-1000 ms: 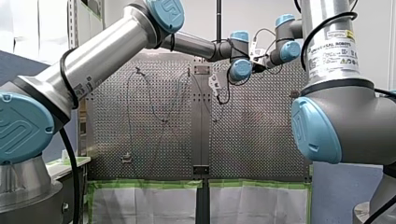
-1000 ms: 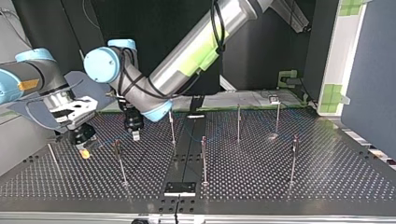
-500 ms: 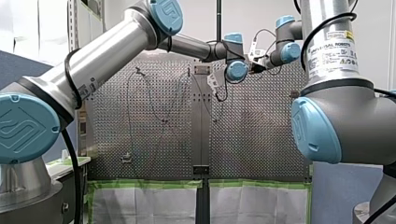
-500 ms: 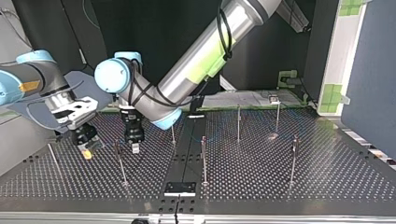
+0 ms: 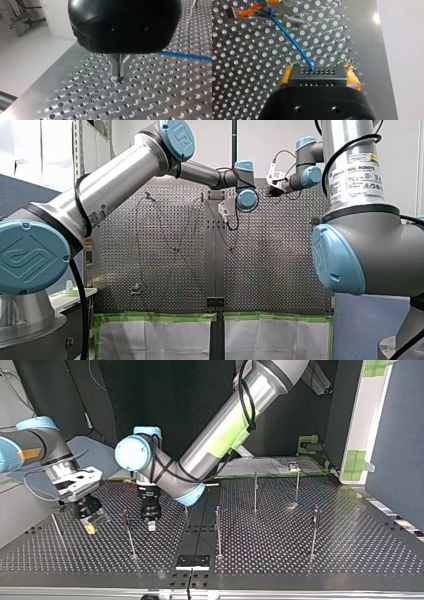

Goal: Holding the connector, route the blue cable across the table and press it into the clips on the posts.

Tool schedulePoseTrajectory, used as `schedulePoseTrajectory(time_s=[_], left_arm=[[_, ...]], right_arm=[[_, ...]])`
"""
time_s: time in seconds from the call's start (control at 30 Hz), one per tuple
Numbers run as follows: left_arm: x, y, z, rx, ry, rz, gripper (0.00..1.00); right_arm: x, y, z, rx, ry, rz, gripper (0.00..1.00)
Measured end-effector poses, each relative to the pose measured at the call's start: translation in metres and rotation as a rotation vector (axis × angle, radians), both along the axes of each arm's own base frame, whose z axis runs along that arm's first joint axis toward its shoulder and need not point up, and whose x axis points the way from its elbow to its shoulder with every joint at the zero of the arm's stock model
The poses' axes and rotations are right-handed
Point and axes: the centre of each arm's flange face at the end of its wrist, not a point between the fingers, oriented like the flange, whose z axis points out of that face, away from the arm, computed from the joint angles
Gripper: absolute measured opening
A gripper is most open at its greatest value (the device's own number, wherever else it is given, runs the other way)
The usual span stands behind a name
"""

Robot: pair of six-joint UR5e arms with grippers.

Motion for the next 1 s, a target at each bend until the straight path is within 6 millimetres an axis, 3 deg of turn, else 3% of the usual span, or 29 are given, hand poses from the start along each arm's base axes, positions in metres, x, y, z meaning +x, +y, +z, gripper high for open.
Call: schedulePoseTrajectory(time_s=[0.03,0.07,0.13,0.17,0.2,0.23,0.27,0.3,0.7,1.0], left_arm=[[-0.001,0.0,-0.001,0.003,0.004,-0.001,0.29],[-0.001,0.0,-0.001,0.005,0.008,-0.003,0.29],[-0.003,-0.001,-0.002,0.006,0.014,-0.007,0.51],[-0.004,-0.002,-0.002,0.005,0.016,-0.01,0.51],[-0.005,-0.002,-0.002,0.005,0.018,-0.012,0.62],[-0.006,-0.003,-0.003,0.006,0.022,-0.017,0.86],[-0.007,-0.003,-0.003,0.007,0.025,-0.02,0.86],[-0.008,-0.004,-0.004,0.009,0.028,-0.023,1.0],[-0.024,-0.006,-0.01,0.027,0.101,-0.04,1.0],[-0.055,-0.014,-0.01,0.076,0.165,-0.077,1.0]], right_arm=[[-0.002,-0.001,0.0,0.0,0.0,-0.002,0.0],[-0.003,-0.001,0.0,0.0,0.0,-0.004,0.0],[-0.005,-0.003,0.0,0.0,0.0,-0.008,0.0],[-0.006,-0.003,0.0,0.0,0.001,-0.009,0.0],[-0.007,-0.004,0.0,0.0,0.001,-0.011,0.0],[-0.009,-0.004,0.0,0.0,0.001,-0.013,0.0],[-0.009,-0.005,-0.001,0.0,0.002,-0.015,0.0],[-0.01,-0.005,-0.001,0.0,0.002,-0.016,0.0],[-0.014,-0.007,-0.001,-0.002,0.005,-0.023,0.0],[-0.015,-0.008,-0.001,-0.001,0.006,-0.022,0.0]])
